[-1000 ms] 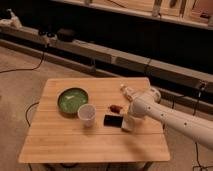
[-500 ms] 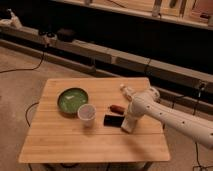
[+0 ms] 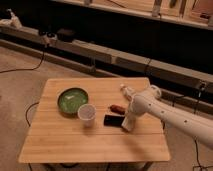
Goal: Place the white sponge in the ceramic cup
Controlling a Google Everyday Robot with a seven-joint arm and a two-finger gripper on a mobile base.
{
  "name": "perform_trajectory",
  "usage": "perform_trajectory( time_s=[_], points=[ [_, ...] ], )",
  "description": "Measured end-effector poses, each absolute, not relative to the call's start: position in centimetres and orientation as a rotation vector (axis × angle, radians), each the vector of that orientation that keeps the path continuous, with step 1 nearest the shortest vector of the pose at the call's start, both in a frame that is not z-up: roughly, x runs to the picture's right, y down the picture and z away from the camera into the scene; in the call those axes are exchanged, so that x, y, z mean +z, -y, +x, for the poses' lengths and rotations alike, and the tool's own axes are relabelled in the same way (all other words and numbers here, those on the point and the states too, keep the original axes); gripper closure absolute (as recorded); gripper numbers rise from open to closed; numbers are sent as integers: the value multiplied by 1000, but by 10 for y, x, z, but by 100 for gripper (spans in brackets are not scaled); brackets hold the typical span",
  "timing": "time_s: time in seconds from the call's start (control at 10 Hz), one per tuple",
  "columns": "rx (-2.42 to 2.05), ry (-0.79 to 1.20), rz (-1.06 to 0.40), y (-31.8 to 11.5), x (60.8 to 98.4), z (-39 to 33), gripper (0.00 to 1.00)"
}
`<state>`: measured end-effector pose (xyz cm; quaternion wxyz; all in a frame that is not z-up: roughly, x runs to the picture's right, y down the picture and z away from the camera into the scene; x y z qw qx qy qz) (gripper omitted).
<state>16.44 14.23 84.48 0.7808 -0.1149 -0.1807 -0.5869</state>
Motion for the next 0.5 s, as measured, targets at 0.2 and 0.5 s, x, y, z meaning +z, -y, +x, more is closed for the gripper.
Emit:
perform_trajectory(
  time_s=[0.2,0.5],
  points=[
    [-1301,399,-154,-110,812,147,83],
    [-1411,405,22,-43,729,117,83]
  ],
)
